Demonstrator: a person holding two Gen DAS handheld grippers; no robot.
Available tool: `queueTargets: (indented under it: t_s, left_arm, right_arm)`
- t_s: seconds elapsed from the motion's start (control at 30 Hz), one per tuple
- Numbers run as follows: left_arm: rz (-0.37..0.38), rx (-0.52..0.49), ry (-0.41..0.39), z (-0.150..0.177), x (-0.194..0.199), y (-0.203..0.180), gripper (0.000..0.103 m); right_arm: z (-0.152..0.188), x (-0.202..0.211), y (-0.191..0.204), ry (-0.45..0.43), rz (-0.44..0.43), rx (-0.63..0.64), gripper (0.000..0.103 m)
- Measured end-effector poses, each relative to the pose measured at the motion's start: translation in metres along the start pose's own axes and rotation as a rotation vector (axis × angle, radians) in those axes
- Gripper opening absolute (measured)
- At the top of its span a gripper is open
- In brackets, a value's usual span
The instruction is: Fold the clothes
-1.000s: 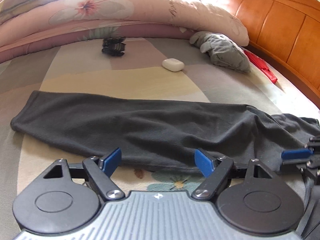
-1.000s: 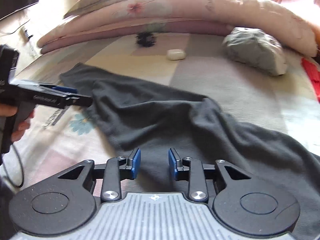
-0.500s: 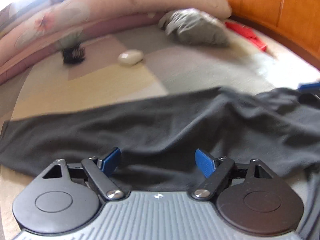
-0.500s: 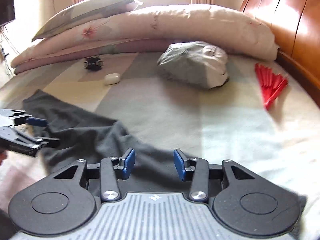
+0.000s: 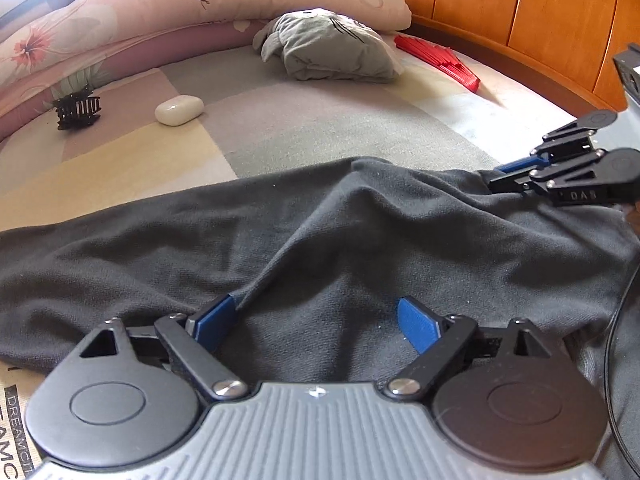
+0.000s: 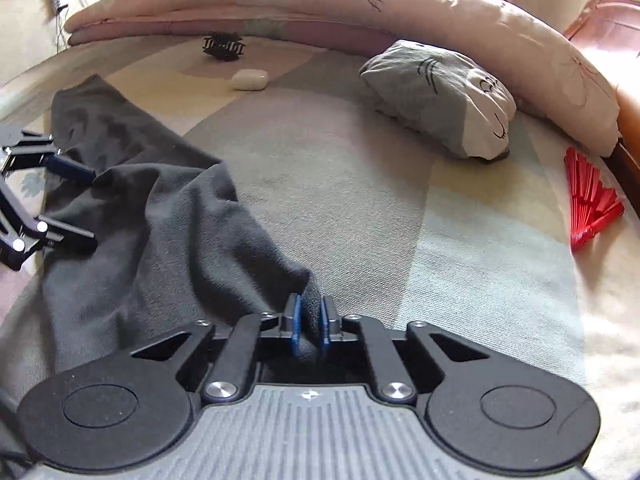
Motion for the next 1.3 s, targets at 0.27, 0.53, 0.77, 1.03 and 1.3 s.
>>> queueTargets:
  t_s: [0.27,0.53,0.77,1.03,1.3]
  left_arm:
    - [-0.026,0.014,0.036,-0.004,0.002,-0.006,0.09]
    - [-0.014,0.016,-0.003,-0.007,0.026,0.007,0.09]
    - [0.08,0.279,-0.037,-0.042,0.005,0.052,0.088]
    - [0.087,0.422,-0.009,-0.054,-0.057,0.081,0.088]
    - [-0.02,0.365,-0.024,-0.073,-0.047,0.069,0.087]
  right_arm:
    - [-0.011,-0.017,-0.013,0.001,0.164,-0.028,0.005]
    - [-0.009,0.035,0.01,-0.081,0.097,-0.125,0.034]
    - [0.014,0.043,0.047,-0.049,0.042,-0.111,0.04]
    - [0.034,0.048,0.042,-0.087,0.055,-0.222,0.053]
    - [0.044,0.093,-0.006,-0.143,0.154,-0.341,0.061]
Point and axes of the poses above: each gripper's, at about its wrist camera, not at the fingertips, and x roughly against the way its jaws point, y to its left, z to its underside, the point moved 1 cm from there along -x, roughly the way its jaws point, and after that the axes turned 6 degrees about -y, right-handed, at the moved point
